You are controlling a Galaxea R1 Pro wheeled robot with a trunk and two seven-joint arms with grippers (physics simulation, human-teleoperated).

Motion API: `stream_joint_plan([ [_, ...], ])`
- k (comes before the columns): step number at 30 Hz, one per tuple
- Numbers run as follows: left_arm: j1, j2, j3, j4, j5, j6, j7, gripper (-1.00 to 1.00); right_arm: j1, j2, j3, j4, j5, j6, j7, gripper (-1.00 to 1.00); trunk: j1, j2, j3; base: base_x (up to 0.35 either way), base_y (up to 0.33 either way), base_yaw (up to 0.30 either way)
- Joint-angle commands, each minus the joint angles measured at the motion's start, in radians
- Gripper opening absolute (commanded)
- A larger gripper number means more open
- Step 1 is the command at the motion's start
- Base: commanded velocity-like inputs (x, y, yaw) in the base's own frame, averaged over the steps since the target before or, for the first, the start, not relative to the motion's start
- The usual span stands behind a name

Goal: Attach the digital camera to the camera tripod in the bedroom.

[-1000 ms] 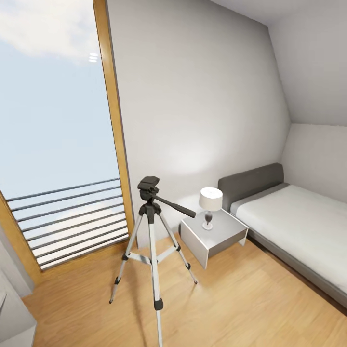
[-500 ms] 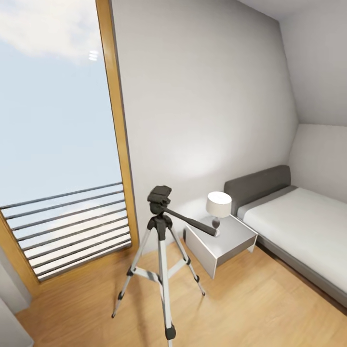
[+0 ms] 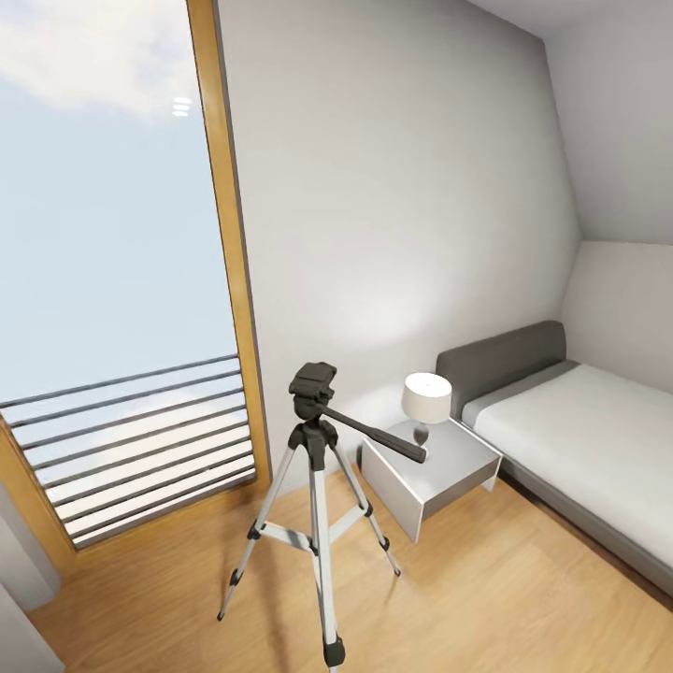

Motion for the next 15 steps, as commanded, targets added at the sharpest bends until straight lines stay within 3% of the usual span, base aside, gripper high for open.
stream_joint_plan([
  [1,0.000,0.000,-0.009,0.000,0.005,-0.002,0.002,-1.00,-0.001,0.000,-0.002,0.003,0.010,-0.004,0.001,1.00,0.000,-0.001,0.000,0.003,0.002,0.000],
  [15,0.000,0.000,-0.009,0.000,0.005,-0.003,0.002,-1.00,-0.001,0.000,-0.002,0.003,0.010,-0.005,0.009,1.00,0.000,-0.001,0.000,0.000,0.000,0.000],
])
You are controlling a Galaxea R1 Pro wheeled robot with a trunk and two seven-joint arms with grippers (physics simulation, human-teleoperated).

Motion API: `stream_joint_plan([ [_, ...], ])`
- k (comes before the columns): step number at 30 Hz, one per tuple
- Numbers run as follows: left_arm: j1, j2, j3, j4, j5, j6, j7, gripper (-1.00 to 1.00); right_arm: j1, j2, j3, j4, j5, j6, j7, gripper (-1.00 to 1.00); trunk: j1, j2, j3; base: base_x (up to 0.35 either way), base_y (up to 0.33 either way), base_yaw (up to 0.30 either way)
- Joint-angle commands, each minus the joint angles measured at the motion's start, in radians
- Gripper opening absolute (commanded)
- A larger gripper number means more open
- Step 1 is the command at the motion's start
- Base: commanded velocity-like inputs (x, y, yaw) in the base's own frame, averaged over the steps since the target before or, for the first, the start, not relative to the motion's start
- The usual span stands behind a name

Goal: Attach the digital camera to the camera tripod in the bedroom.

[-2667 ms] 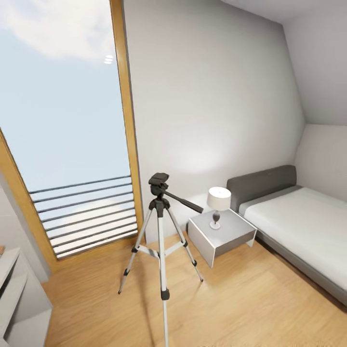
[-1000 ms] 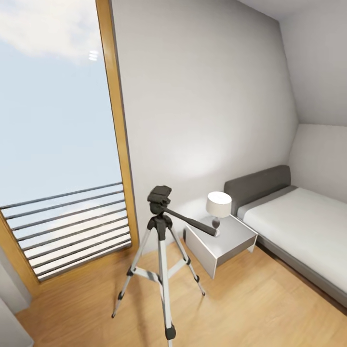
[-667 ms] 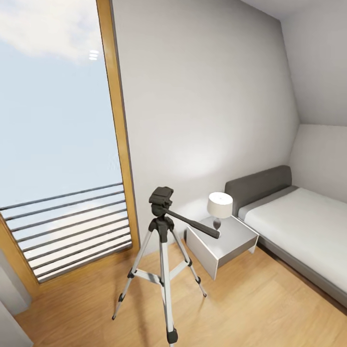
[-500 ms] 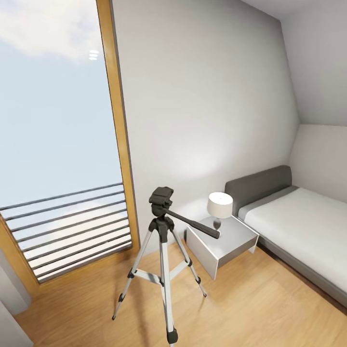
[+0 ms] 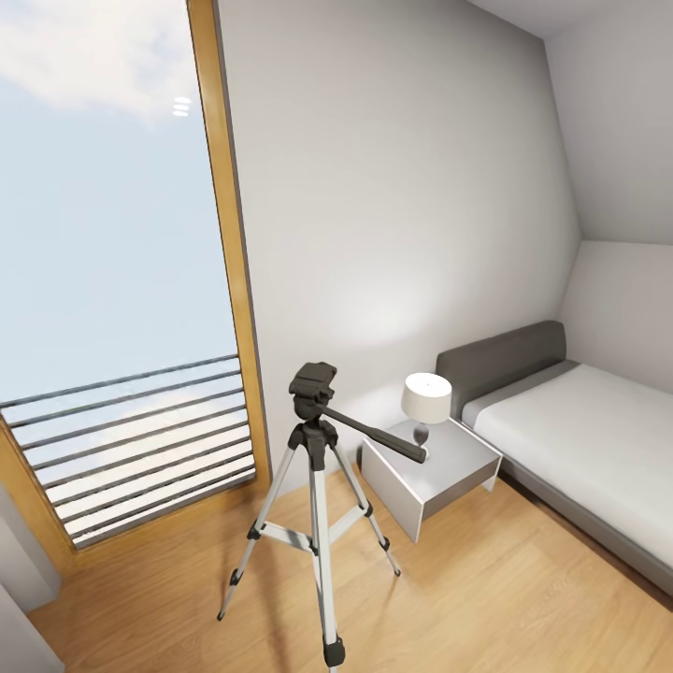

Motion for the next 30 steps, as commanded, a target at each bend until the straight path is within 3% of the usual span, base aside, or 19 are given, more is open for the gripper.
stream_joint_plan([
  [1,0.000,0.000,-0.009,0.000,0.005,-0.002,0.002,-1.00,-0.001,-0.001,-0.002,0.003,0.009,-0.004,0.002,1.00,0.000,-0.001,0.000,0.000,0.000,0.000],
  [16,-0.001,-0.001,-0.009,0.000,0.005,-0.002,0.002,-1.00,-0.001,0.008,-0.001,0.003,0.010,0.006,-0.001,1.00,0.000,-0.001,0.000,0.000,0.000,0.000],
  [30,0.000,-0.003,-0.009,0.000,0.005,-0.002,0.002,-1.00,-0.001,0.007,-0.002,0.003,0.009,0.005,-0.006,1.00,0.000,-0.001,0.000,0.000,0.115,0.000],
])
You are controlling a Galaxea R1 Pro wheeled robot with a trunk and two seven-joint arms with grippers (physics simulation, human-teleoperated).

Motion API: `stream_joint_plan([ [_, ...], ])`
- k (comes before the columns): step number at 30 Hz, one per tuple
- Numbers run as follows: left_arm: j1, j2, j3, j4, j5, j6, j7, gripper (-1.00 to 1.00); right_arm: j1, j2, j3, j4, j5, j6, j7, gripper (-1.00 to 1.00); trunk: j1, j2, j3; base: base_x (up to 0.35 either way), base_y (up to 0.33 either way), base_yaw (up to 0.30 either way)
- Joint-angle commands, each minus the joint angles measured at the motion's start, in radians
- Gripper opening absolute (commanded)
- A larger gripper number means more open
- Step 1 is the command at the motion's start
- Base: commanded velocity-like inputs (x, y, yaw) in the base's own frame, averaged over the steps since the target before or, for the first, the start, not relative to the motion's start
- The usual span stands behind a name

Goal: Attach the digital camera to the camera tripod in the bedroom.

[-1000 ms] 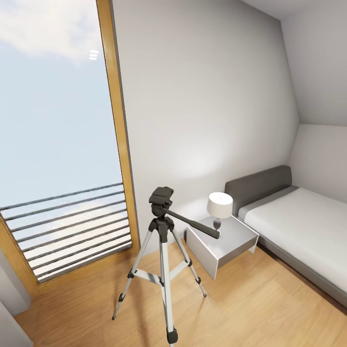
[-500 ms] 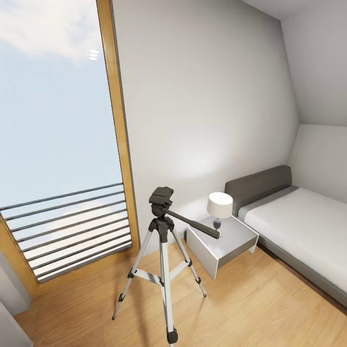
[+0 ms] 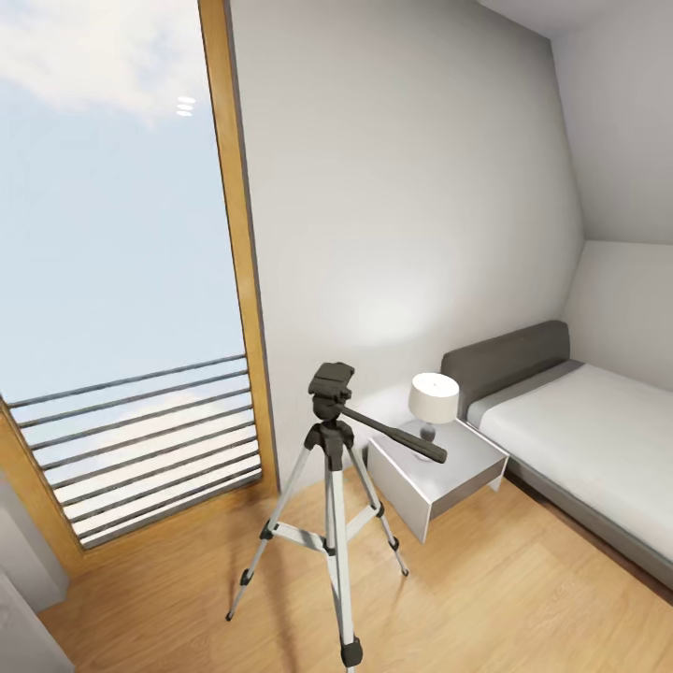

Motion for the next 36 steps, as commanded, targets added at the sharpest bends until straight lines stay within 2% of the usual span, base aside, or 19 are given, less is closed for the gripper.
stream_joint_plan([
  [1,0.000,0.000,-0.009,0.000,0.005,-0.002,0.002,-1.00,-0.001,-0.001,-0.002,0.003,0.010,-0.004,0.002,1.00,0.000,-0.001,0.000,0.000,0.014,0.000],
  [15,0.000,-0.005,-0.009,0.000,0.005,-0.002,0.002,-1.00,-0.001,0.000,-0.002,0.003,0.010,-0.004,0.002,1.00,0.000,-0.001,0.000,-0.123,0.120,0.000],
  [36,0.000,-0.005,-0.009,0.000,0.004,-0.002,0.001,-1.00,-0.001,0.000,-0.002,0.003,0.010,-0.006,0.001,1.00,0.000,-0.001,0.000,-0.006,0.006,0.000],
])
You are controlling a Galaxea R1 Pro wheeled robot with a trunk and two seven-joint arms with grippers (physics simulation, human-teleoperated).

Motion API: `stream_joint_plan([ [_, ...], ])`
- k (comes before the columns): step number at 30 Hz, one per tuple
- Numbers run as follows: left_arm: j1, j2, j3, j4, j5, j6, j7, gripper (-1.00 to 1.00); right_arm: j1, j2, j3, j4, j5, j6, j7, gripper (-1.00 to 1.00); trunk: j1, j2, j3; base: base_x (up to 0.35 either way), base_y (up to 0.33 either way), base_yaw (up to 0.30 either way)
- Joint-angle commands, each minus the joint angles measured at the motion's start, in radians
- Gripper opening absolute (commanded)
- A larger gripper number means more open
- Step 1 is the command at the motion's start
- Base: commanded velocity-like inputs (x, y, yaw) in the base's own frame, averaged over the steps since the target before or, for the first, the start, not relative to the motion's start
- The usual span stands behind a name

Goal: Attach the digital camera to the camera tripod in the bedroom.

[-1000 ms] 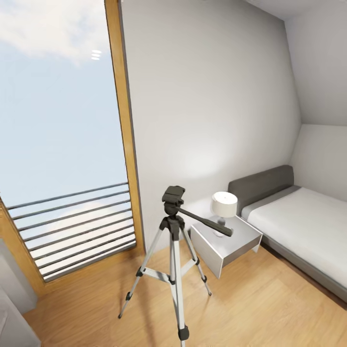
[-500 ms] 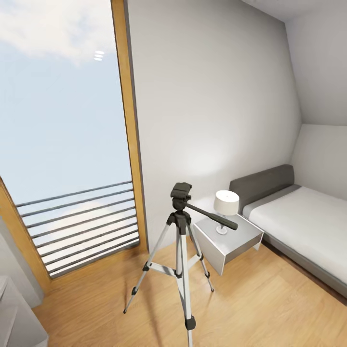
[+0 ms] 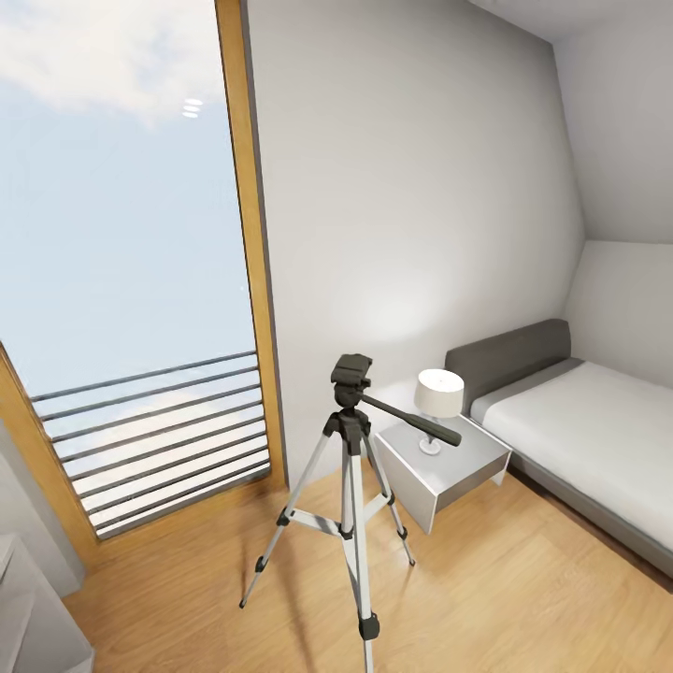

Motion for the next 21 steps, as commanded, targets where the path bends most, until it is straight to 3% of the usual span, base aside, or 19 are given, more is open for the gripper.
stream_joint_plan([
  [1,0.000,0.000,-0.009,0.000,0.005,-0.002,0.002,-1.00,-0.001,-0.001,-0.002,0.003,0.010,-0.005,0.001,1.00,0.000,-0.001,0.000,0.000,0.000,0.000],
  [11,-0.001,-0.001,-0.009,0.000,0.005,-0.002,0.003,-1.00,-0.001,0.002,-0.001,-0.026,0.020,-0.010,0.008,1.00,0.000,-0.001,0.000,0.000,0.000,0.000],
  [12,-0.001,-0.002,-0.009,0.000,0.005,-0.002,0.002,-1.00,-0.001,0.001,-0.003,-0.110,0.020,0.001,0.014,1.00,0.000,-0.001,0.000,0.000,0.000,0.000],
  [14,-0.001,-0.002,-0.009,0.000,0.005,-0.002,0.002,-1.00,-0.002,0.000,-0.003,-0.187,0.019,0.015,0.016,1.00,0.000,-0.001,0.000,0.000,0.000,0.000],
  [17,-0.001,-0.002,-0.009,0.000,0.005,-0.002,0.002,-1.00,-0.004,0.000,-0.004,-0.396,0.011,0.093,0.021,1.00,0.000,-0.001,0.000,0.000,0.000,0.000],
  [19,0.000,-0.002,-0.009,0.000,0.005,-0.002,0.002,-1.00,-0.007,0.000,-0.005,-0.569,0.005,0.199,0.031,1.00,0.000,-0.001,0.000,0.000,0.000,0.000],
  [21,0.000,-0.002,-0.009,0.000,0.005,-0.002,0.002,-1.00,-0.011,0.001,-0.005,-0.681,-0.001,0.283,0.043,1.00,0.000,-0.001,0.000,0.000,0.000,0.000],
])
